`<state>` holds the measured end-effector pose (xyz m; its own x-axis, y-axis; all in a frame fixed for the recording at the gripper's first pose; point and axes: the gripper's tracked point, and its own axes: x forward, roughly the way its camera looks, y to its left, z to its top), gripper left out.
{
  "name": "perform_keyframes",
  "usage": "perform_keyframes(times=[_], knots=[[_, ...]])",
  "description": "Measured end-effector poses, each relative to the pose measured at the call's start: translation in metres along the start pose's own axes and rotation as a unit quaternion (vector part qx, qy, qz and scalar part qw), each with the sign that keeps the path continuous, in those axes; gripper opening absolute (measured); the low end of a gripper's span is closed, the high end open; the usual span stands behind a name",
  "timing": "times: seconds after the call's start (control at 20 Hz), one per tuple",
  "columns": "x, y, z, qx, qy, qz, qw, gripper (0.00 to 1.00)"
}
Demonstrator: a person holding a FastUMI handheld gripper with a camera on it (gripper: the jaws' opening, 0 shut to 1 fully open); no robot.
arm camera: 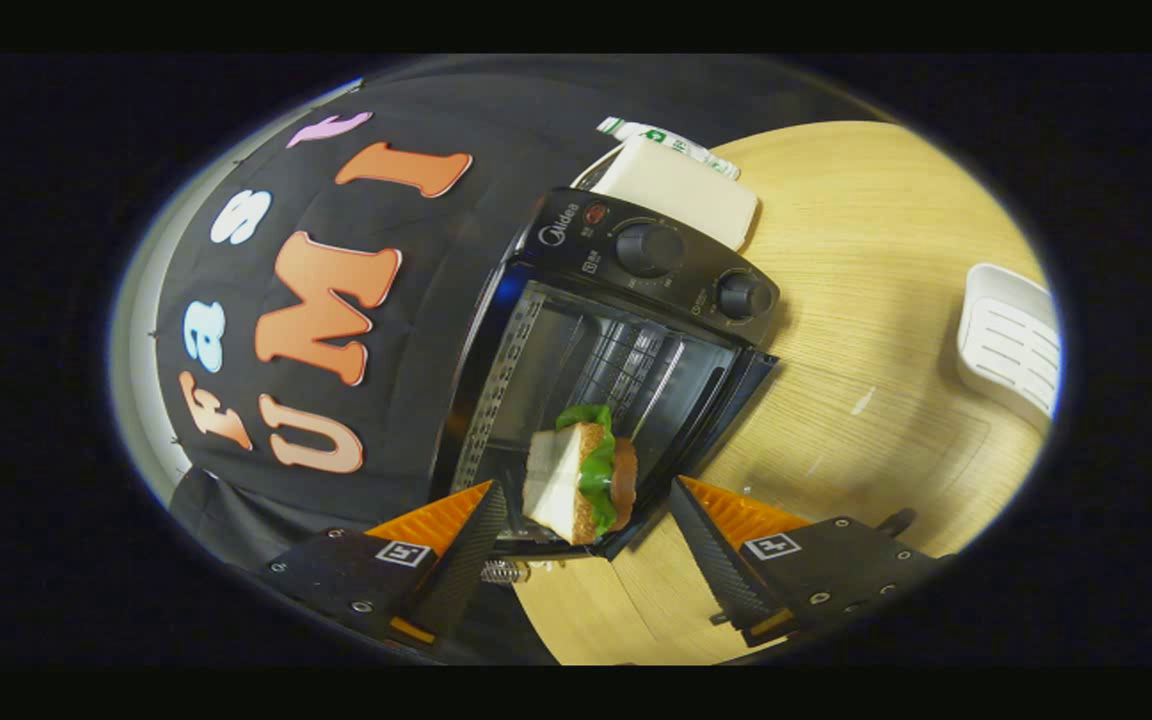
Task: Open the toaster oven, put the food inside, and close the toaster oven door.
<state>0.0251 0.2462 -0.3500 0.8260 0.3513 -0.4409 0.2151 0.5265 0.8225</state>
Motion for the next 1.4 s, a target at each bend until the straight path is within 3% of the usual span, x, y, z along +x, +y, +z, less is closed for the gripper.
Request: perform_keyframes(times=[0.2, 0.35, 0.65, 1.05, 1.4], knots=[[-0.034, -0.012, 0.018, -0.091, 0.009, -0.013, 0.996, 0.98], [-0.057, -0.020, 0.030, -0.178, 0.015, -0.022, 0.984, 0.98], [-0.101, -0.055, -0.001, -0.378, 0.069, -0.063, 0.921, 0.98], [-0.117, -0.109, -0.067, -0.486, 0.149, -0.106, 0.855, 0.99], [-0.090, -0.123, -0.084, -0.489, 0.159, -0.138, 0.846, 0.99]])
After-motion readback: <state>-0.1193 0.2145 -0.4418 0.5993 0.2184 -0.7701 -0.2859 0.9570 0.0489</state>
